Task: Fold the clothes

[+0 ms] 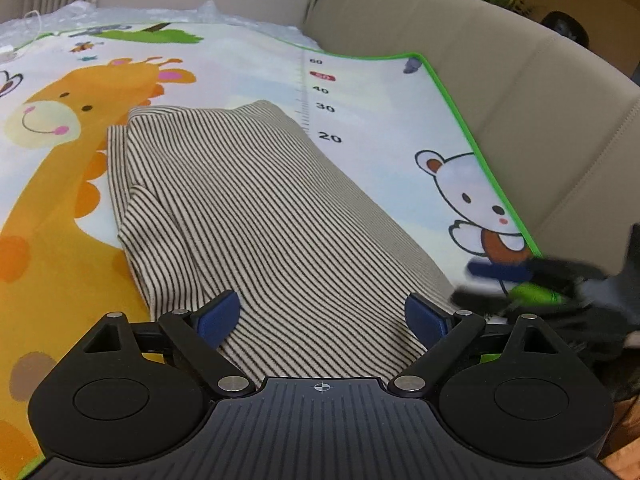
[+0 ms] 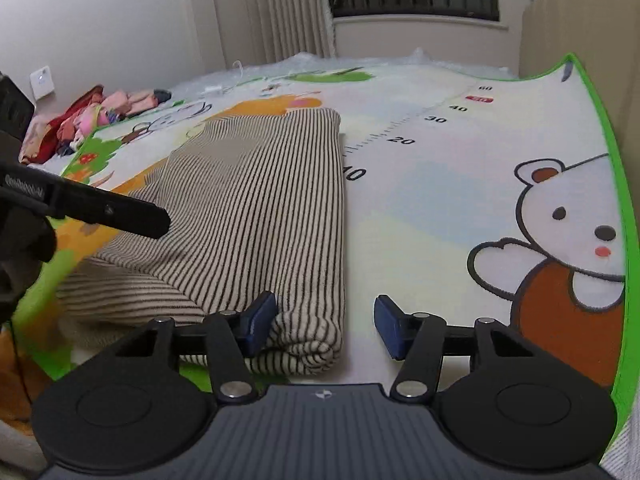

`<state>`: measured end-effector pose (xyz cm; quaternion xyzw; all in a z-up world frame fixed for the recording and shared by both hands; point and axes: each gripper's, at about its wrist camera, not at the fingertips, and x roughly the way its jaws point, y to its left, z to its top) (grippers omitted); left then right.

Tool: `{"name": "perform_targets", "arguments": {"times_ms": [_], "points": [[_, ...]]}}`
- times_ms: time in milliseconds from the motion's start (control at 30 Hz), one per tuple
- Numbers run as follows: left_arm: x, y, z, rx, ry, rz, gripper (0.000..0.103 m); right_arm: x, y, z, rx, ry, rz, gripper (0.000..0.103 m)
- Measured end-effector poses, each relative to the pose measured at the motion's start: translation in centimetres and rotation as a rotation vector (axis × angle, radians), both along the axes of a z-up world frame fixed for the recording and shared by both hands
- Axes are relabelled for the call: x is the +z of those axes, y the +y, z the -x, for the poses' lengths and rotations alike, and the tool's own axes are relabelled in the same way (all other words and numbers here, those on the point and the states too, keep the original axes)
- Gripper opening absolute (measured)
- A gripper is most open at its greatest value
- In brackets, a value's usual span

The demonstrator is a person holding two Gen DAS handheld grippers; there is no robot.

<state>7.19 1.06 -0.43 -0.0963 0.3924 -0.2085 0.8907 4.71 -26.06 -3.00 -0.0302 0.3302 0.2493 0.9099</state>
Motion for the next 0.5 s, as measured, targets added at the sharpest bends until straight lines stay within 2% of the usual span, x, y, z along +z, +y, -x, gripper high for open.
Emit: {"name": "perform_targets", "arguments": {"times_ms": [200,300,333,433,500], "points": [[0.2,0.4,0.3,0.006,0.001,0.007,0.094,2.4,0.2,0.0,0.031,-0.057,0.008,0.055],[0.2,0.6,0.4,0.01,-0.001,0.017,0.094,3.9,0.6,0.3,0.085,-0.063,-0.064,0.055],[0.1,0.7,0.5,0.012,-0.001,0.021,0.094,3.9,1.0,0.3,0.105,-0.054,-0.075,0.055],[0.1,0.7,0.5,0.011,-0.002,0.025,0.094,1.7,2.6,0.2,0.137,0.003,-0.022,0.057],[0.0,0.7,0.5,0.009,-0.001,0.026,0.095,0.8,2.7,0.2,0.118,-0.011,-0.036,0.059]]}}
